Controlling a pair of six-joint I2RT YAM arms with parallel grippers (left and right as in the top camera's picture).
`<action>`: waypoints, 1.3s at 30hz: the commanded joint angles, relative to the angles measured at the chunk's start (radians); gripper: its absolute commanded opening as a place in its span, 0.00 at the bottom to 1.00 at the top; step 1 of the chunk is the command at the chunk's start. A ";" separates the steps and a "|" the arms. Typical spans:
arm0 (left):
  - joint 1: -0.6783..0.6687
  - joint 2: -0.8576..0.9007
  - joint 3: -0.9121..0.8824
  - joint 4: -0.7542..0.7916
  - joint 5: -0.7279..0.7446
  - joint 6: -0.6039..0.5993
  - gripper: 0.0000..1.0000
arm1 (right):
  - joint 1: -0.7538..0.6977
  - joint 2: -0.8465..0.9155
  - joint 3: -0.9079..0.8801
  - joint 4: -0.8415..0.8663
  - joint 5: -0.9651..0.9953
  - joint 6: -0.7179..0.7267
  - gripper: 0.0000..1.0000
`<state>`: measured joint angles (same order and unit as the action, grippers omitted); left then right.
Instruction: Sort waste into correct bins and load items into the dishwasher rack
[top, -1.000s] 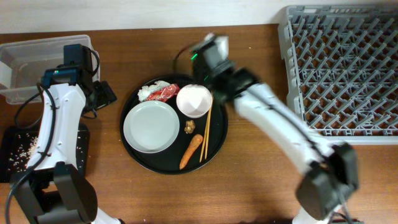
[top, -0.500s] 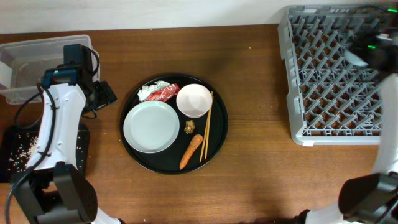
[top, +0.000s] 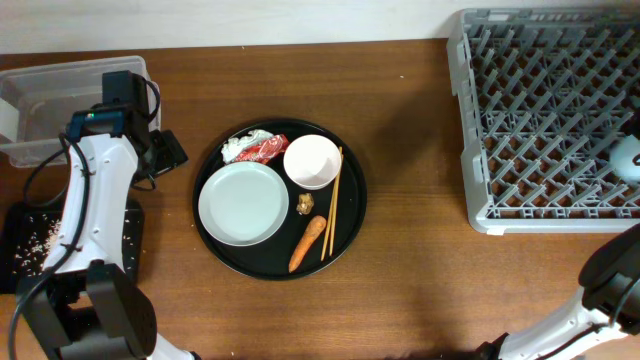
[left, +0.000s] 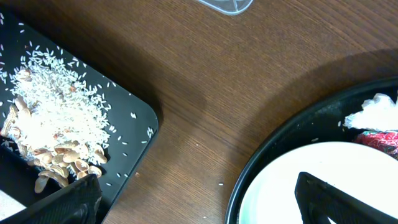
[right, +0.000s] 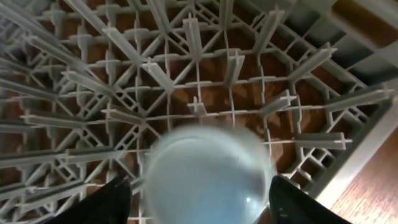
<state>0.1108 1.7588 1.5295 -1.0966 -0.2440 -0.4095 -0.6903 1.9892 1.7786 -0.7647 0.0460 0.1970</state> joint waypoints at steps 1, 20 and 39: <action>0.003 0.003 0.010 -0.001 -0.008 -0.013 0.99 | -0.002 -0.007 0.013 0.012 -0.009 -0.033 0.75; 0.003 0.003 0.010 -0.001 -0.007 -0.013 0.99 | 0.454 -0.365 0.068 -0.036 -0.462 0.100 0.86; 0.003 0.003 0.010 -0.001 -0.008 -0.013 0.99 | 1.278 0.070 0.067 -0.036 -0.120 0.098 0.99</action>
<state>0.1108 1.7588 1.5299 -1.0969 -0.2440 -0.4099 0.5476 2.0235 1.8473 -0.8074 -0.1532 0.2771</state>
